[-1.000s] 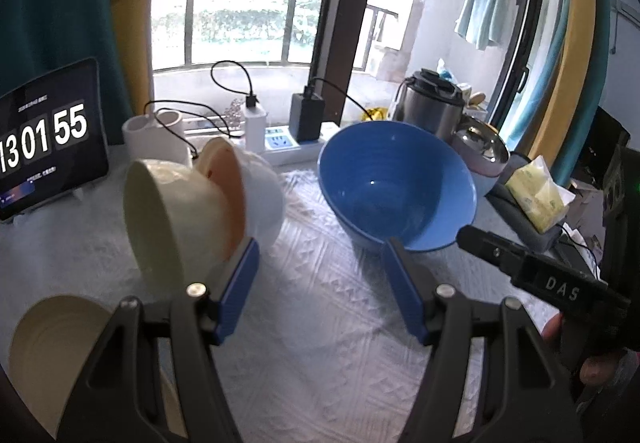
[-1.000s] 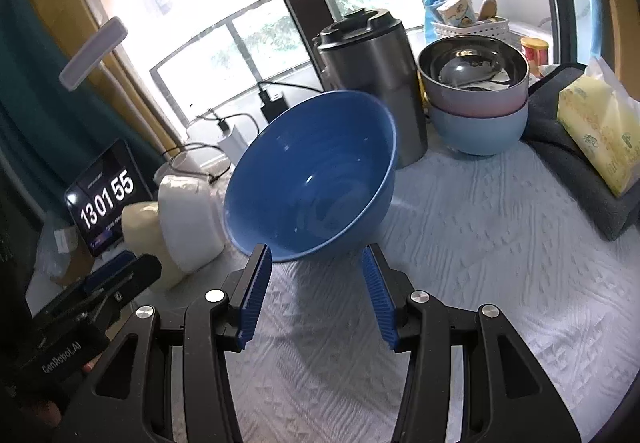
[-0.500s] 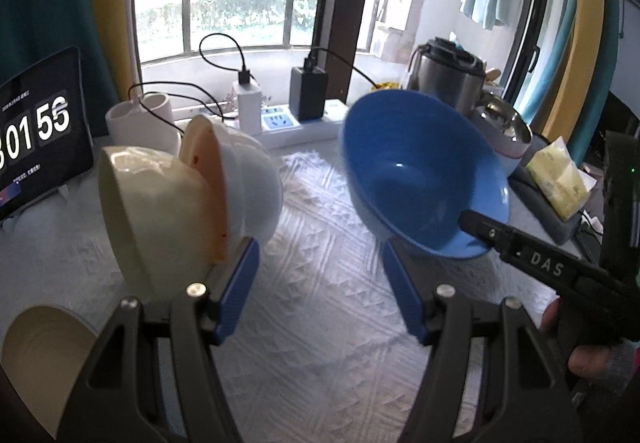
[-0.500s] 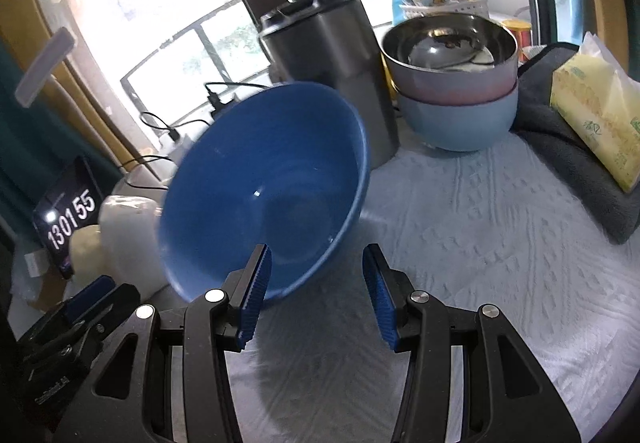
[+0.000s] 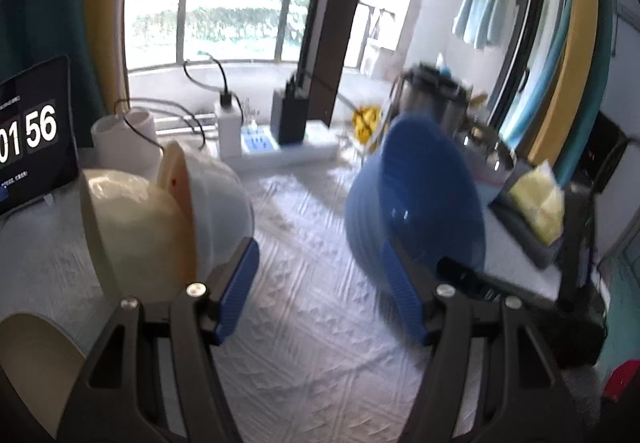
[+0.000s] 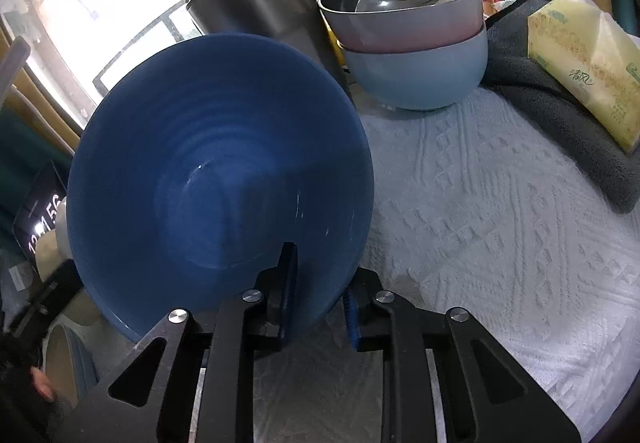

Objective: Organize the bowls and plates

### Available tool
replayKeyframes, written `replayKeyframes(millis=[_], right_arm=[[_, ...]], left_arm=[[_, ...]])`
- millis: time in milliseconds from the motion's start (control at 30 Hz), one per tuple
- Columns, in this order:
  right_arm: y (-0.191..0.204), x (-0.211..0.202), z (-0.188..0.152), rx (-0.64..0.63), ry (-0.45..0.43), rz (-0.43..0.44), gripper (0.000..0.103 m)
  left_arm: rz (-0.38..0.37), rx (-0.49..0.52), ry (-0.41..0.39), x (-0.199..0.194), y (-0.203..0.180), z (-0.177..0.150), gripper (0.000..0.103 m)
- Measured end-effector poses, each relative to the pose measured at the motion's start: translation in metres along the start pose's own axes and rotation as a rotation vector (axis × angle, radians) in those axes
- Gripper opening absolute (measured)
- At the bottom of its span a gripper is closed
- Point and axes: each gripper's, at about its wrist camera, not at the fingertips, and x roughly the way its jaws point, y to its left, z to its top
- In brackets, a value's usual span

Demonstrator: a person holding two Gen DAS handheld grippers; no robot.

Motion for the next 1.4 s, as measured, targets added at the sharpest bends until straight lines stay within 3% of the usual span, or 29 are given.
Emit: replayKeyframes(millis=[133, 333, 500, 633, 700, 933, 1400], right_arm=[[0.002, -0.001, -0.001, -0.018, -0.009, -0.001, 0.018], [0.000, -0.008, -0.006, -0.033, -0.018, 0.013, 0.016], [-0.003, -0.013, -0.010, -0.028, -0.008, 0.028, 0.015], [0.002, -0.021, -0.010, -0.041, -0.014, 0.049, 0.013], [0.004, -0.025, -0.012, -0.052, -0.016, 0.056, 0.013], [0.007, -0.041, -0.017, -0.051, -0.021, 0.063, 0.013], [0.011, -0.066, -0.028, -0.065, -0.038, 0.059, 0.013]], left_arm=[[-0.009, 0.006, -0.066, -0.008, -0.003, 0.005, 0.066], [-0.029, 0.045, 0.053, 0.023, -0.015, -0.002, 0.066], [0.000, 0.072, 0.059, 0.030, -0.020, -0.011, 0.064], [-0.005, 0.054, 0.098, 0.038, -0.017, -0.014, 0.042], [-0.002, 0.052, 0.110, 0.039, -0.016, -0.017, 0.039], [-0.004, 0.059, 0.102, 0.024, -0.017, -0.021, 0.033], [-0.020, 0.058, 0.081, -0.019, -0.017, -0.035, 0.032]])
